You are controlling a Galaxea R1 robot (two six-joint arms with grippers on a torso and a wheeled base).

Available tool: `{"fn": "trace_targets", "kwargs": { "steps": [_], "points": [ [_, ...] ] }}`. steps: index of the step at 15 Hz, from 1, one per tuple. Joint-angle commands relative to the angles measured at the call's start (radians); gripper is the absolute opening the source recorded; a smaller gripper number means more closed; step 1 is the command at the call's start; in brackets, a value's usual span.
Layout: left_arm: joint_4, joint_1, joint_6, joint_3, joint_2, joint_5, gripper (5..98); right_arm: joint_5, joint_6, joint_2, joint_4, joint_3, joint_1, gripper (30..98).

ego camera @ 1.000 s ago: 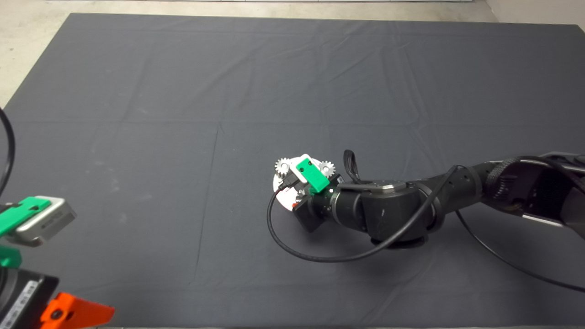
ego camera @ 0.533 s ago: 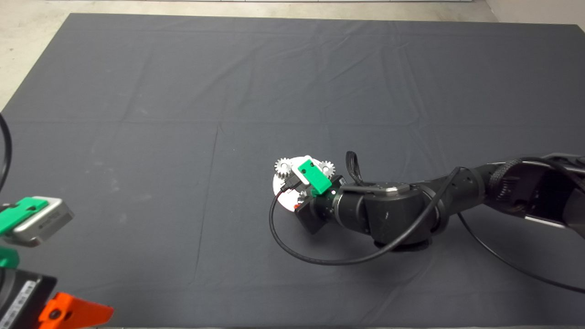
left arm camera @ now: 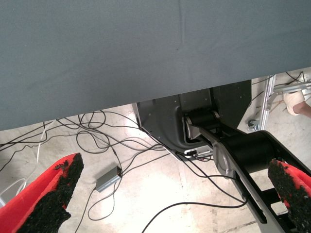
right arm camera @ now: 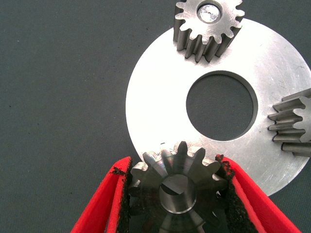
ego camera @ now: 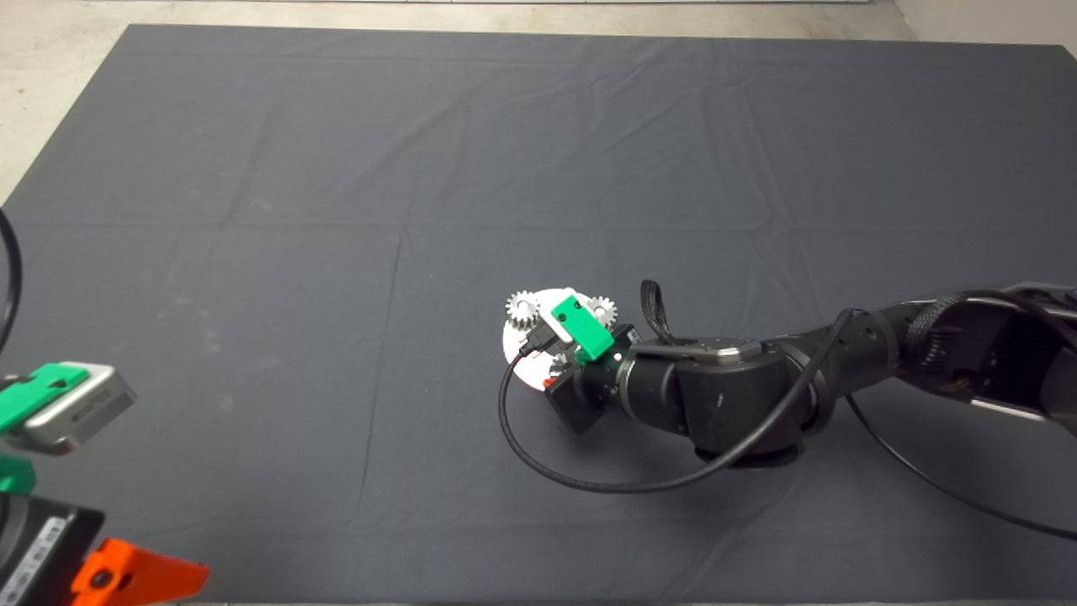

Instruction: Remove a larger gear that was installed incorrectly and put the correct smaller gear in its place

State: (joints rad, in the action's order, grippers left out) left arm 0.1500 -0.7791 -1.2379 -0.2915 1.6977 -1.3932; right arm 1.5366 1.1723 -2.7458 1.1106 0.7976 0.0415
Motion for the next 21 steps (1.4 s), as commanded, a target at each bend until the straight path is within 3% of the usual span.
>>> {"fn": "trace_targets", "kwargs": {
  "steps": [1,21],
  "points": [
    [0.017,-0.008,0.003,0.013,-0.002,-0.001,97.6,0.043,0.002,-0.001,0.029,-0.016,0.015,41.2],
    [0.017,-0.008,0.003,0.013,-0.002,-0.001,97.6,0.043,-0.003,-0.009,0.037,0.019,0.003,41.4]
  ]
}}
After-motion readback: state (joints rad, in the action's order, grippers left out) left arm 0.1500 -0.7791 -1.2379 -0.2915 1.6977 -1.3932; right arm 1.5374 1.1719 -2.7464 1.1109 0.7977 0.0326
